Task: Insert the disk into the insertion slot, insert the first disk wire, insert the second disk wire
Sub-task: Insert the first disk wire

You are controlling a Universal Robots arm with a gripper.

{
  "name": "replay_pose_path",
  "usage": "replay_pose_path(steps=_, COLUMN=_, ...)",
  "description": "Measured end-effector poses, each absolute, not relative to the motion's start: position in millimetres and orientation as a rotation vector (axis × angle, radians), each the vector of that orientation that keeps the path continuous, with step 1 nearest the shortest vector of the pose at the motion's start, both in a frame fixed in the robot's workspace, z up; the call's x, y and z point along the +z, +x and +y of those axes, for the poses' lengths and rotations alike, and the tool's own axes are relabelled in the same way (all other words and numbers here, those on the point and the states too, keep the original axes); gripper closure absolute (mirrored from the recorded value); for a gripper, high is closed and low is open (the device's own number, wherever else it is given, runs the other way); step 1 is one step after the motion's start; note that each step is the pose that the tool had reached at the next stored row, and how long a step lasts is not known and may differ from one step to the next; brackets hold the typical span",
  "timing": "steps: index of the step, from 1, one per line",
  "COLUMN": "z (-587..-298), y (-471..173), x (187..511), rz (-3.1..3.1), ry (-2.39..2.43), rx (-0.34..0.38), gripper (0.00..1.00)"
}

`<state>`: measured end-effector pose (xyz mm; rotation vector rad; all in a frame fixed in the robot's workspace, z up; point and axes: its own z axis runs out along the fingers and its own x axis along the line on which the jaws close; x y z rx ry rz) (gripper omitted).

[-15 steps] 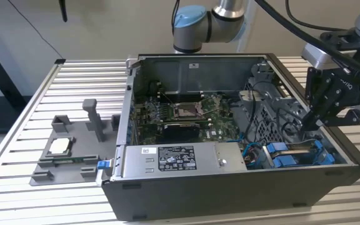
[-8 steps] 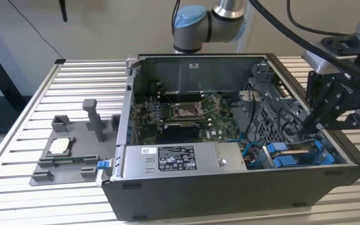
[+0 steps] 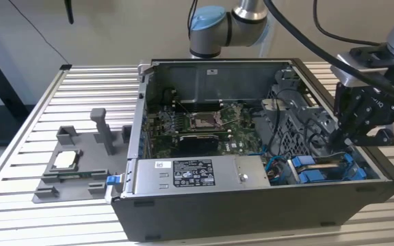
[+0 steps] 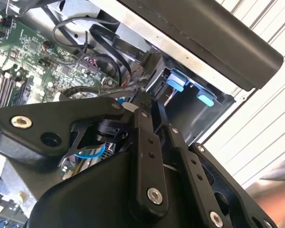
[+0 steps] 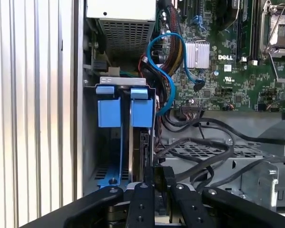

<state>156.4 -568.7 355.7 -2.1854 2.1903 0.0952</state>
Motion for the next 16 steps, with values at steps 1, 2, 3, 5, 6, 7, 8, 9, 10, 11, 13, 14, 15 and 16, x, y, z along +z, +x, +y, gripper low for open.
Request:
replay_pose_path(steps=1, z=-568.9, y=156.4, x=354.3, rz=2.19, ry=-2.184, rx=0.093, gripper=0.81)
replay_pose_path(steps=2, z=-569.0, y=156.3, x=352.9, rz=2.19, ry=-2.183, rx=0.09, gripper=0.81)
replay_pose_path(steps=3, z=-569.1, y=156.3, x=351.6, rz=2.19, ry=-2.182, rx=0.087, gripper=0.81)
replay_pose_path(steps=5, z=-569.6, y=156.3, x=349.1, rz=2.189, ry=-2.181, rx=0.082, gripper=0.81)
replay_pose_path(steps=6, z=-569.9, y=156.3, x=348.0, rz=2.19, ry=-2.179, rx=0.078, gripper=0.81)
replay_pose_path(steps=7, z=-570.3, y=156.3, x=347.1, rz=2.19, ry=-2.178, rx=0.075, gripper=0.81)
replay_pose_path(steps=8, z=-570.7, y=156.3, x=346.3, rz=2.191, ry=-2.177, rx=0.073, gripper=0.81)
replay_pose_path(steps=9, z=-571.5, y=156.4, x=345.5, rz=2.194, ry=-2.175, rx=0.07, gripper=0.81)
replay_pose_path(steps=10, z=-571.8, y=156.4, x=345.2, rz=2.196, ry=-2.173, rx=0.07, gripper=0.81)
replay_pose_path(steps=11, z=-571.8, y=156.4, x=345.2, rz=2.198, ry=-2.172, rx=0.07, gripper=0.81)
replay_pose_path(steps=13, z=-571.7, y=156.6, x=345.2, rz=2.198, ry=-2.171, rx=0.07, gripper=0.81)
replay_pose_path(steps=14, z=-571.7, y=156.6, x=345.2, rz=2.199, ry=-2.17, rx=0.07, gripper=0.81)
replay_pose_path(steps=15, z=-571.7, y=156.6, x=345.2, rz=2.199, ry=-2.17, rx=0.07, gripper=0.81)
replay_pose_path(steps=16, z=-571.8, y=156.6, x=345.1, rz=2.2, ry=-2.169, rx=0.07, gripper=0.81)
